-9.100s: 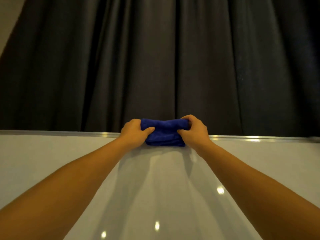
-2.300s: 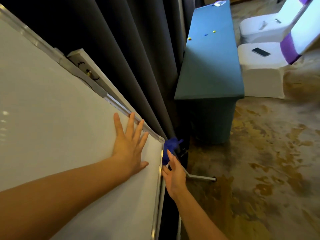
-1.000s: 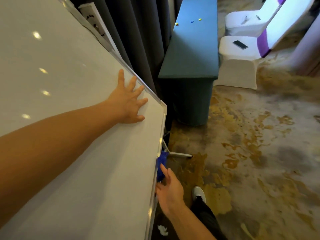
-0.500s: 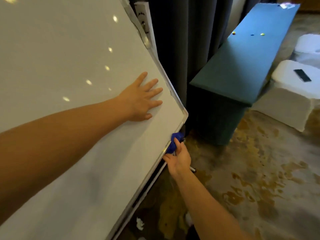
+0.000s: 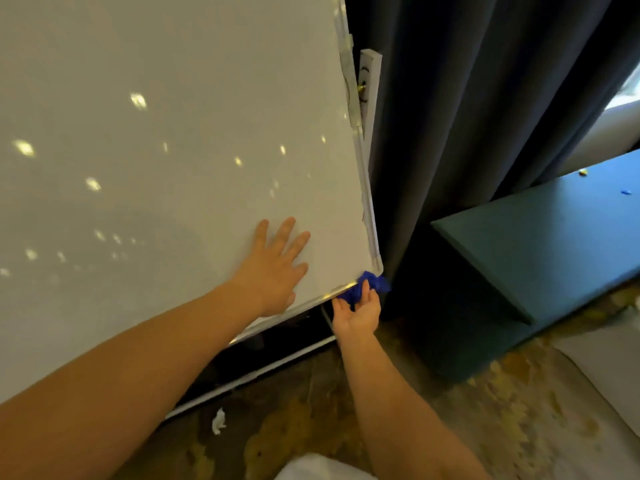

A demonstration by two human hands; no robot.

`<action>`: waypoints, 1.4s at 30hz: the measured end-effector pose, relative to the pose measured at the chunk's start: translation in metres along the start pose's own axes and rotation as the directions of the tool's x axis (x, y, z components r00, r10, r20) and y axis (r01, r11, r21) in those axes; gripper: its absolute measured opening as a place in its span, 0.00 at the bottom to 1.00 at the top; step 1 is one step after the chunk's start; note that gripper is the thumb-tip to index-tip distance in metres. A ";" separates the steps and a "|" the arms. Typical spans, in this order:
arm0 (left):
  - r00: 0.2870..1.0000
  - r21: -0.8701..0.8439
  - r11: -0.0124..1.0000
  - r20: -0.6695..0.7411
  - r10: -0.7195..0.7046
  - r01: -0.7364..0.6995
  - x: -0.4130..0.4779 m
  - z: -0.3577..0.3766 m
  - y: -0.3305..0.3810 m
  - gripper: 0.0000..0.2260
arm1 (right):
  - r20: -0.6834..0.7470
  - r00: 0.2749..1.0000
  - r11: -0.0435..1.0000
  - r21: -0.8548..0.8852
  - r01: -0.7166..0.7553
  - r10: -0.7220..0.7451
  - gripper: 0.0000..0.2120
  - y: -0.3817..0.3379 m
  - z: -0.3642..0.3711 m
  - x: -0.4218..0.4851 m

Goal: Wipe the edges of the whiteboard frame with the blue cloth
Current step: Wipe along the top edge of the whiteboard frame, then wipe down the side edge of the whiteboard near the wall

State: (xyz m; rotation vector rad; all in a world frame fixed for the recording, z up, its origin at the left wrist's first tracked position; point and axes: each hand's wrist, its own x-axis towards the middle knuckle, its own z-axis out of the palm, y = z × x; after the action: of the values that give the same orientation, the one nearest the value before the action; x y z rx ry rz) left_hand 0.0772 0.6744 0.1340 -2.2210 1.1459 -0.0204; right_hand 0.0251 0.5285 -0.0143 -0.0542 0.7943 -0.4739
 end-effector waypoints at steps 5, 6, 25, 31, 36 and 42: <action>0.955 -0.394 0.883 0.242 -0.169 0.256 -0.063 0.047 0.063 0.30 | 0.033 0.996 0.996 -0.049 -0.079 0.080 0.13 0.039 -0.002 -0.027; 0.935 -0.419 0.850 0.286 -0.209 0.318 -0.079 0.057 0.071 0.30 | 0.028 0.992 0.990 -0.081 -0.117 0.119 0.13 0.052 -0.006 -0.035; 0.347 -0.008 -0.976 0.934 -0.086 -0.219 -0.073 0.103 0.143 0.20 | 0.406 0.507 -0.439 -0.254 0.862 0.761 0.25 0.029 0.002 -0.046; 0.454 0.288 -0.686 0.889 -0.069 -0.668 -0.008 0.109 0.125 0.32 | 0.031 0.093 -0.097 0.468 0.878 0.995 0.29 0.045 0.066 -0.035; 0.422 0.346 -0.349 0.890 -0.172 -0.871 0.006 0.113 0.139 0.30 | -0.443 -0.129 0.442 0.739 0.508 0.887 0.34 0.084 0.075 -0.040; 0.399 0.372 -0.146 0.837 -0.374 -0.917 0.002 0.088 0.152 0.23 | -0.804 -0.090 0.741 0.489 0.460 0.587 0.34 0.123 0.110 -0.062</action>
State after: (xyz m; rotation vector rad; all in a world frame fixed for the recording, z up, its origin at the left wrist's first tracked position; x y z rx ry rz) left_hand -0.0067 0.6551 -0.0190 -0.0915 0.6067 0.3593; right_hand 0.1119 0.6509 0.0781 1.3398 2.1708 -0.6440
